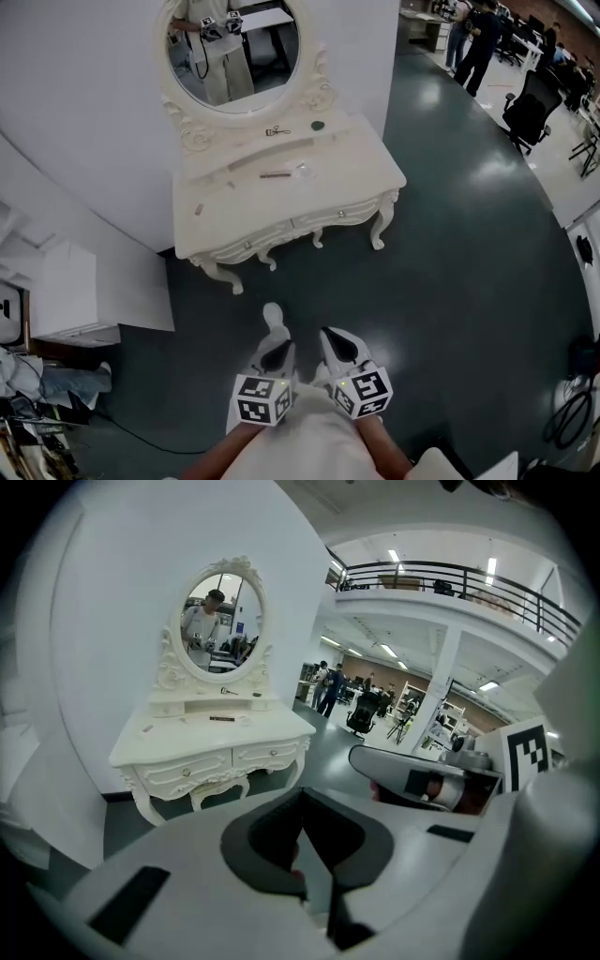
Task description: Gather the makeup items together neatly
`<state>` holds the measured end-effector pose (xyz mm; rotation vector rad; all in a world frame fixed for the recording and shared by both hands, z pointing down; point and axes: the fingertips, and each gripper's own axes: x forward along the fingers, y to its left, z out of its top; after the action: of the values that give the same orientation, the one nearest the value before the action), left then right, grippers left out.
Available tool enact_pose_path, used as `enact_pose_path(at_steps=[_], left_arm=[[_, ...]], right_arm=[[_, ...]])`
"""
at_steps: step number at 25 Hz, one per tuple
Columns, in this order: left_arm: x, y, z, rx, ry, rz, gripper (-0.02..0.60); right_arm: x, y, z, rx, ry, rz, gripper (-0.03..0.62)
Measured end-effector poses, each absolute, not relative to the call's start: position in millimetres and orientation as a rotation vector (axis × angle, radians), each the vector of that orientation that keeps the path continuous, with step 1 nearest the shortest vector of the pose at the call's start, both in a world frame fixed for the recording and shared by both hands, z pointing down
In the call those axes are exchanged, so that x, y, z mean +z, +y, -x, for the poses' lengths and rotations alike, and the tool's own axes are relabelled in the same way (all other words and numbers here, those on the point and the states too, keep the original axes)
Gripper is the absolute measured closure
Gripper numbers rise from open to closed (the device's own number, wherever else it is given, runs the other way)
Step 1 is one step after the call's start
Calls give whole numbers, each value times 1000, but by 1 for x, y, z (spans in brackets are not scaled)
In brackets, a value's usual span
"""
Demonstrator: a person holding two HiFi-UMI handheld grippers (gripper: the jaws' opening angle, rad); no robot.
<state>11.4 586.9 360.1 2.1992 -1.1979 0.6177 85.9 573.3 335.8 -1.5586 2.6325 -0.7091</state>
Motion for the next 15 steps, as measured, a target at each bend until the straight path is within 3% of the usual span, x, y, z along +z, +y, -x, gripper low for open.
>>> enact_pose_path(at_steps=[15], left_arm=[[371, 514, 27, 546, -1256, -2130, 572]], right_arm=[[331, 496, -54, -562, 2714, 1555, 592]])
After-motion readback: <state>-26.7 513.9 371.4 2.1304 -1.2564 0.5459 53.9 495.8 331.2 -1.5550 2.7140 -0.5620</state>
